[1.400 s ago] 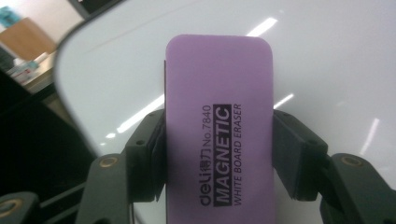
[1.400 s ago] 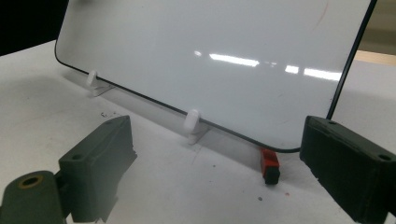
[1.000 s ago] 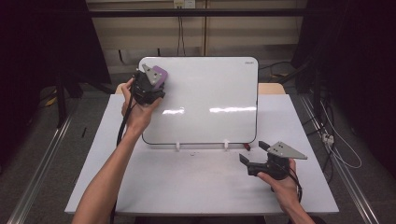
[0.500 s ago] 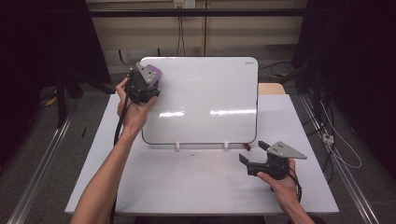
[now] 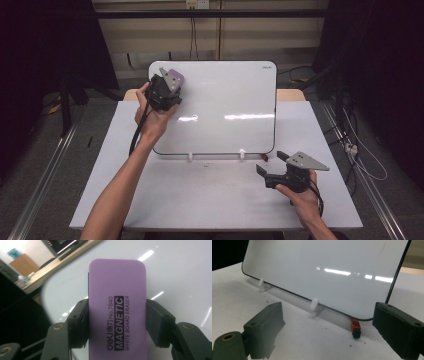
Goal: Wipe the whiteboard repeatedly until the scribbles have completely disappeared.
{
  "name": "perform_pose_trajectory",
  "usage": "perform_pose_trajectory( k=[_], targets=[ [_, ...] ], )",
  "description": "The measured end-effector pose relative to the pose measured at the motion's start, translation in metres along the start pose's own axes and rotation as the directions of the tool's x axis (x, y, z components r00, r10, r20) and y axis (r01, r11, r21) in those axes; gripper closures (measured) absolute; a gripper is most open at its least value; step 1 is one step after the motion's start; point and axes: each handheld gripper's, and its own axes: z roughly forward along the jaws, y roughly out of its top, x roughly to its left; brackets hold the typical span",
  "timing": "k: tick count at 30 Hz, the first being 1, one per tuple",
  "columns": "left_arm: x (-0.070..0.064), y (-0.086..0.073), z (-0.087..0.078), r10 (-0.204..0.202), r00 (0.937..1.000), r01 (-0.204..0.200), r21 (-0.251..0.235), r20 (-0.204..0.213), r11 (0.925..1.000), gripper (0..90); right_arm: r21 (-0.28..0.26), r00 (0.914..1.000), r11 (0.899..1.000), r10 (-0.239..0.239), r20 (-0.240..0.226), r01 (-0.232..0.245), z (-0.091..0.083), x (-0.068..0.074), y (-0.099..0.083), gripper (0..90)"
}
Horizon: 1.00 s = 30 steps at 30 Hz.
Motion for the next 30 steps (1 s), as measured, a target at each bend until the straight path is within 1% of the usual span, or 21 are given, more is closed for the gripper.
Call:
perform_pose_trajectory(
  k=[1, 2, 3, 4, 5, 7, 9, 11, 14, 16, 17, 18, 19, 22, 24, 25, 26, 27, 28, 29, 30],
  targets=[
    [0.007, 0.000, 0.000, -0.008, 0.9998, 0.008, 0.010, -0.019, 0.9999, 41.3, 0.000, 1.0000, 1.000, 0.000, 0.001, 0.000, 0.000, 0.000, 0.000, 9.4],
    [0.014, -0.001, 0.001, -0.025, 0.9994, 0.025, 0.012, -0.024, 0.9996, 41.3, -0.001, 1.0000, 1.000, 0.002, -0.001, -0.002, -0.001, 0.000, 0.000, 9.4],
    [0.020, -0.003, 0.002, -0.046, 0.9982, 0.046, 0.008, -0.038, 0.9989, 41.3, -0.003, 1.0000, 1.000, 0.001, -0.001, -0.001, -0.001, 0.000, 0.000, 9.4],
    [0.024, -0.006, 0.002, -0.060, 0.9972, 0.061, 0.015, -0.045, 0.9980, 41.3, -0.003, 1.0000, 1.000, -0.001, 0.002, 0.001, -0.002, 0.000, 0.000, 9.4],
    [0.028, -0.008, 0.003, -0.074, 0.9964, 0.075, 0.019, -0.041, 0.9970, 41.3, -0.004, 1.0000, 1.000, 0.001, 0.004, -0.001, -0.002, 0.000, 0.000, 9.4],
    [0.029, -0.011, 0.002, -0.076, 0.9964, 0.076, 0.013, -0.038, 0.9970, 41.3, -0.003, 1.0000, 1.000, 0.003, 0.004, -0.003, -0.002, -0.001, 0.000, 9.4],
    [0.027, -0.010, 0.000, -0.065, 0.9971, 0.065, 0.010, -0.039, 0.9978, 41.3, -0.002, 1.0000, 1.000, 0.005, 0.006, -0.005, -0.001, -0.001, 0.000, 9.4],
    [0.023, -0.008, -0.001, -0.045, 0.9982, 0.046, 0.022, -0.039, 0.9987, 41.3, -0.001, 1.0000, 1.000, 0.005, 0.004, -0.005, -0.001, 0.000, 0.000, 9.4],
    [0.017, -0.007, 0.000, -0.032, 0.9991, 0.033, 0.026, -0.026, 0.9991, 41.3, -0.001, 1.0000, 1.000, 0.001, 0.002, -0.001, 0.000, 0.001, 0.000, 9.4],
    [0.010, -0.006, 0.000, -0.028, 0.9995, 0.028, 0.016, -0.018, 0.9995, 41.3, 0.000, 1.0000, 1.000, -0.001, 0.001, 0.001, 0.001, 0.001, 0.000, 9.4],
    [0.007, -0.005, 0.000, -0.014, 0.9998, 0.014, 0.018, -0.012, 0.9997, 41.3, 0.000, 1.0000, 1.000, 0.001, 0.001, -0.001, 0.001, 0.001, 0.000, 9.4],
    [0.002, -0.004, 0.000, -0.009, 0.9999, 0.009, 0.012, -0.006, 0.9999, 41.3, 0.000, 1.0000, 1.000, 0.002, 0.000, -0.002, 0.001, 0.001, 0.000, 9.4],
    [-0.003, -0.003, -0.001, 0.001, 0.9999, -0.002, 0.017, 0.012, 0.9998, 41.3, 0.000, 1.0000, 1.000, 0.002, -0.001, -0.002, 0.001, 0.000, 0.000, 9.4],
    [-0.021, -0.005, -0.002, 0.002, 0.9988, -0.002, -0.003, 0.049, 1.0000, 41.3, 0.001, 1.0000, 1.000, 0.001, -0.001, -0.001, 0.001, 0.000, 0.000, 9.4],
    [-0.034, -0.008, -0.003, 0.029, 0.9975, -0.028, -0.015, 0.065, 0.9995, 41.3, -0.001, 1.0000, 1.000, 0.000, -0.002, 0.000, 0.001, 0.000, 0.001, 9.4],
    [-0.037, -0.009, -0.004, 0.036, 0.9967, -0.035, -0.020, 0.073, 0.9992, 41.3, -0.002, 1.0000, 1.000, 0.000, -0.002, 0.000, 0.001, 0.000, 0.001, 9.4],
    [-0.039, -0.009, -0.004, 0.036, 0.9968, -0.034, -0.031, 0.071, 0.9990, 41.3, -0.002, 1.0000, 1.000, -0.001, -0.002, 0.001, 0.000, 0.000, 0.000, 9.4],
    [-0.037, -0.009, -0.005, 0.049, 0.9958, -0.048, -0.023, 0.077, 0.9986, 41.3, -0.002, 1.0000, 1.000, -0.002, -0.002, 0.002, 0.000, 0.000, 0.000, 9.4],
    [-0.035, -0.009, -0.004, 0.028, 0.9950, -0.026, -0.028, 0.095, 0.9993, 41.3, -0.001, 1.0000, 1.000, -0.001, -0.002, 0.001, 0.000, 0.000, 0.000, 9.4],
    [-0.031, -0.009, -0.003, 0.017, 0.9942, -0.015, -0.024, 0.106, 0.9996, 41.3, 0.000, 1.0000, 1.000, 0.000, -0.001, 0.000, 0.000, 0.000, 0.000, 9.5],
    [-0.027, -0.009, -0.003, 0.014, 0.9956, -0.011, -0.027, 0.093, 0.9996, 41.3, -0.001, 1.0000, 1.000, 0.001, 0.000, -0.001, 0.000, 0.000, 0.000, 9.5]
  ],
)
